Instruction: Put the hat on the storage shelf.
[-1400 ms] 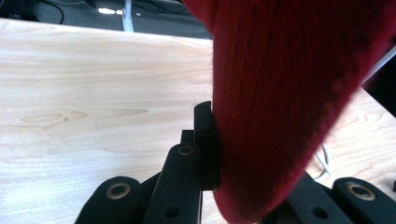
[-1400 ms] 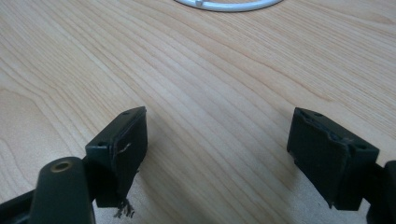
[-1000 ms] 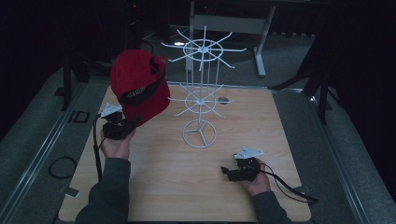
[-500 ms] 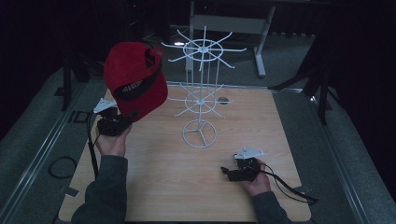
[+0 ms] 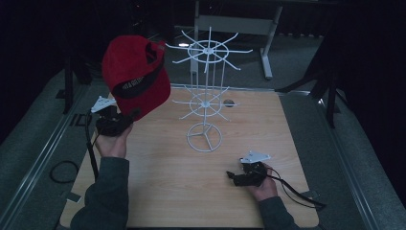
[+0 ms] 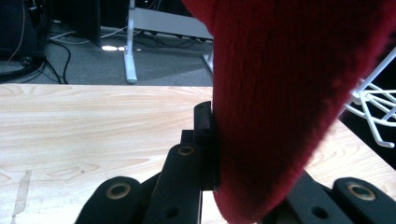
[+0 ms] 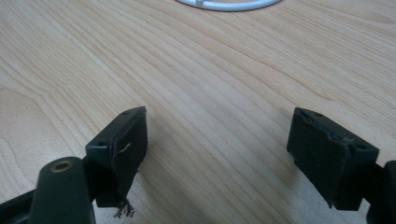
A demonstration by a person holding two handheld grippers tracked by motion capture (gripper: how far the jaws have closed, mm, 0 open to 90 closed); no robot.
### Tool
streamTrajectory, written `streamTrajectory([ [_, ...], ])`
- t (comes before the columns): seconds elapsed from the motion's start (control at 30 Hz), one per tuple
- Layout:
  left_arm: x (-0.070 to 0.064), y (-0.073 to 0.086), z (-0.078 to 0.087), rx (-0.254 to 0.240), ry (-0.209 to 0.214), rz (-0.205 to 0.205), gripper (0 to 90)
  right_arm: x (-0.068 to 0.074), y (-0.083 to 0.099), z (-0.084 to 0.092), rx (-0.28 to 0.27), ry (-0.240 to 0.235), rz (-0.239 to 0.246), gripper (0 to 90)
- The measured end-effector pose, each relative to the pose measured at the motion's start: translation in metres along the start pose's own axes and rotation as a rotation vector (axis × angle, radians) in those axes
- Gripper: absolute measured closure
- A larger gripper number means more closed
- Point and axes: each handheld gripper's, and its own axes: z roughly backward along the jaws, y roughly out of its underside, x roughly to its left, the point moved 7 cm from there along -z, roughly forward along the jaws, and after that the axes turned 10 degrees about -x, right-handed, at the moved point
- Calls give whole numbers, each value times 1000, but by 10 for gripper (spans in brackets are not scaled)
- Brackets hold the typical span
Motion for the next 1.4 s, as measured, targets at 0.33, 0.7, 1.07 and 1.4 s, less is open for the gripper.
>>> streamTrajectory([
  [0.33, -6, -10, 1, -13, 8, -7, 860, 0, 0, 0, 0, 0, 0, 200],
  [0.7, -13, -23, 4, -34, 29, -5, 859, 0, 0, 0, 0, 0, -1, 200],
  [1.07, -19, -34, 8, -58, 45, -2, 860, 0, 0, 0, 1, 0, 0, 200],
  [1.4, -25, -39, 11, -83, 78, 8, 860, 0, 0, 0, 0, 0, 0, 200],
])
